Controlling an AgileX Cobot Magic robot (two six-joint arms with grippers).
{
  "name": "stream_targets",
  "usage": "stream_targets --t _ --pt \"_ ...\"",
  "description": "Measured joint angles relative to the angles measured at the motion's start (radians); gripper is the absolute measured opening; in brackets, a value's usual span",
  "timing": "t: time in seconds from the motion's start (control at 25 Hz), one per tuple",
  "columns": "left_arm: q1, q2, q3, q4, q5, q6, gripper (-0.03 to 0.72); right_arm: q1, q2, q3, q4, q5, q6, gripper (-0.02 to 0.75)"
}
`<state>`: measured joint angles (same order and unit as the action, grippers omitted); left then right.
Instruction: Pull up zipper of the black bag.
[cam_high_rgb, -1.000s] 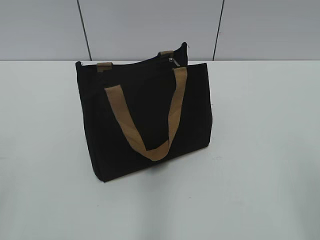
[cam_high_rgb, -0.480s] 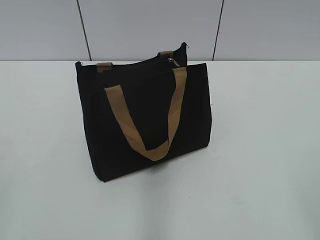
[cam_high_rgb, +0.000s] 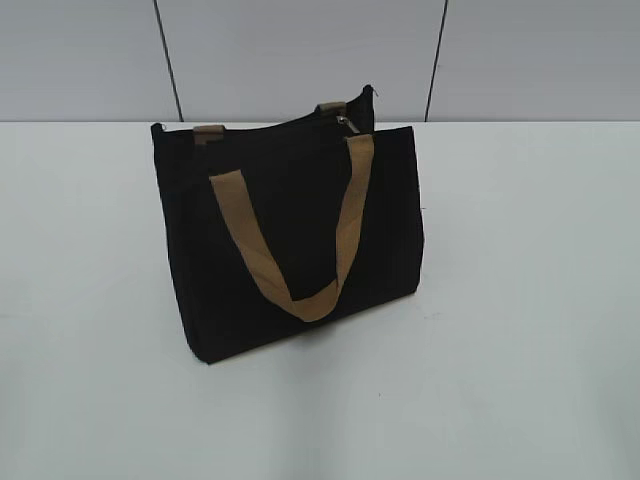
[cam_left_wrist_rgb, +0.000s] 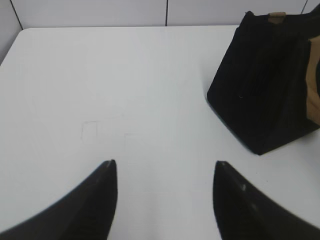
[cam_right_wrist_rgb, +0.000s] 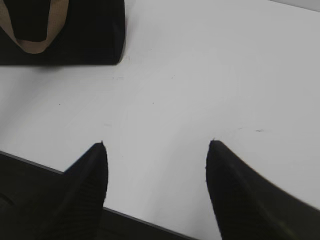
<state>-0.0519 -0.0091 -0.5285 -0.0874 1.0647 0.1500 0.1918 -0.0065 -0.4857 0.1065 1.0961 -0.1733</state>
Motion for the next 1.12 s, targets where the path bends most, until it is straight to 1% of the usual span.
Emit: stream_targets --t 0.12,0.32,0.44,1.12 --pt "0.000 0.000 0.000 0.000 0.000 0.000 0.456 -0.028 0.000 0.000 0.000 0.000 0.000 0.482" --pt "0.000 0.000 0.000 0.000 0.000 0.000 0.456 -0.174 0.000 0.000 0.000 0.000 0.000 0.482" --pt "0.000 0.000 0.000 0.000 0.000 0.000 0.456 -0.216 0.000 0.000 0.000 0.000 0.000 0.482" --pt "0.000 0.000 0.000 -0.014 0.000 0.000 0.452 -0.220 0.000 0.000 0.000 0.000 0.000 0.482"
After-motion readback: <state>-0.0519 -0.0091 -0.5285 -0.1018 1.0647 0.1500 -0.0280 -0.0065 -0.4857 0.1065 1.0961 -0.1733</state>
